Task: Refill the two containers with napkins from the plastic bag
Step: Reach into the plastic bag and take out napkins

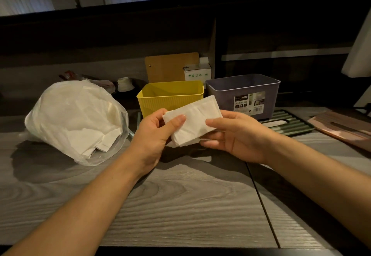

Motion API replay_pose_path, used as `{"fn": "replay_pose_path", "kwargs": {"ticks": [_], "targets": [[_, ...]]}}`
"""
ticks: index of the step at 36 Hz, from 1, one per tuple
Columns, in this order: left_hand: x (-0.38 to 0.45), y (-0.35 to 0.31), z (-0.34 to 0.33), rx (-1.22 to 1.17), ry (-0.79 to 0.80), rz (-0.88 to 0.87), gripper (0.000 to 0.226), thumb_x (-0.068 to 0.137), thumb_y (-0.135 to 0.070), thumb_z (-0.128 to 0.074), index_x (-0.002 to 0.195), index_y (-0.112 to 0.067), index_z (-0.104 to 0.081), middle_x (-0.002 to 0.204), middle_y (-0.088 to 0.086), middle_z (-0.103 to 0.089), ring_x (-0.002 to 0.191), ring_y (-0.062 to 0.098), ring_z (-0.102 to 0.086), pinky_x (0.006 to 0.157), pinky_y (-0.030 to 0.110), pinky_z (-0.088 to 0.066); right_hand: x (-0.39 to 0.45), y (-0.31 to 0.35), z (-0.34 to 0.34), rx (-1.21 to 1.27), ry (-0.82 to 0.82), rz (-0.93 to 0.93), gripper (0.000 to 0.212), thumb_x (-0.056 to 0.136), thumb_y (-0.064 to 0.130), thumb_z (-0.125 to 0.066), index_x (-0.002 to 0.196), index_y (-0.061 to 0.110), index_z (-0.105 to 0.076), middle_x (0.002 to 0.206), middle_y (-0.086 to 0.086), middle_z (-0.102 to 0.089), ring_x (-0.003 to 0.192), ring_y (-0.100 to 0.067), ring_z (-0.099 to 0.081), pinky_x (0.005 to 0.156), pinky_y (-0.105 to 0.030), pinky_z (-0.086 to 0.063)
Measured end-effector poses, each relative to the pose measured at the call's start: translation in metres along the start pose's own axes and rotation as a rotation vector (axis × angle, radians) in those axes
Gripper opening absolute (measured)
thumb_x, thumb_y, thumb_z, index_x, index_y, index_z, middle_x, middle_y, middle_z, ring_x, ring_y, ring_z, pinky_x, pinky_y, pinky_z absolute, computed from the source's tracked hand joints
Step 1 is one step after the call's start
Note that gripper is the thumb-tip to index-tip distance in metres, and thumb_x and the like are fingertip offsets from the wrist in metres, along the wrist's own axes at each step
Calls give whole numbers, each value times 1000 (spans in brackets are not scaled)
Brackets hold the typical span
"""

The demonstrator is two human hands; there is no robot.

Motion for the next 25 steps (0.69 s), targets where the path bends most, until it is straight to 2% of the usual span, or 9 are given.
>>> {"fn": "replay_pose_path", "kwargs": {"ticks": [4, 6, 9, 12, 17, 20, 22, 25], "targets": [[-1, 1, -3, 39, 56, 32, 23, 80, -20, -70, 100, -12, -61, 88, -2, -77, 85, 15, -74, 70, 27, -60, 2, 1, 3, -87, -74, 51, 31, 92, 5, -64, 123, 2, -63, 116, -16, -72, 106, -27, -71, 96, -41, -55], [-3, 2, -8, 58, 130, 89, 36, 77, -22, -71, 111, -13, -63, 95, 3, -78, 89, 17, -74, 74, 28, -59, 2, 5, 5, -145, -120, 82, 29, 92, 4, -65, 121, 3, -64, 117, -15, -72, 107, -28, -70, 99, -45, -52], [-6, 1, -16, 81, 207, 139, 40, 78, -30, -69, 116, -16, -66, 105, 2, -78, 98, 16, -74, 82, 30, -61, -1, 7, 2, -225, -102, 65, 27, 91, 5, -67, 117, 10, -67, 112, -6, -75, 102, -22, -73, 90, -42, -59], [-7, 2, -18, 82, 175, 152, 29, 86, -22, -69, 116, -21, -67, 109, -1, -77, 102, 17, -74, 90, 38, -59, -3, 5, -3, -254, -93, 32, 22, 92, 8, -66, 113, 14, -70, 103, -1, -77, 97, -19, -74, 81, -39, -61], [-6, 3, -17, -28, 87, 123, 41, 76, -29, -69, 116, -20, -66, 110, 1, -77, 103, 20, -74, 94, 45, -57, -8, 8, -7, -297, -64, -33, 25, 91, 14, -68, 116, 8, -70, 110, -6, -76, 101, -23, -73, 87, -42, -60], [-7, 3, -19, -94, 106, 128, 45, 78, -36, -62, 117, -16, -65, 106, 5, -77, 99, 22, -74, 86, 40, -58, -12, 32, -2, -404, -154, 46, 17, 92, 17, -67, 107, 12, -70, 101, -3, -76, 90, -18, -75, 73, -34, -62], [-5, 3, -19, -87, 127, 122, 47, 79, -41, -59, 115, -10, -63, 95, 12, -77, 93, 25, -74, 79, 37, -55, -9, 61, 5, -478, -268, 132, 12, 95, 18, -63, 104, 13, -68, 100, -4, -74, 85, -17, -75, 66, -31, -62], [-2, 4, -16, -86, 129, 120, 42, 82, -41, -57, 110, -10, -62, 83, 15, -74, 87, 27, -73, 77, 39, -53, 8, 108, 21, -590, -392, 204, 20, 94, 19, -66, 112, 10, -67, 107, -7, -70, 90, -17, -72, 57, -24, -58]]}}
Point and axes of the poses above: each hand's wrist, its own x-axis towards the middle knuckle, its own z-axis out of the back of the hand, y = z × x, the point moved 4 cm from there along x, towards the middle knuckle
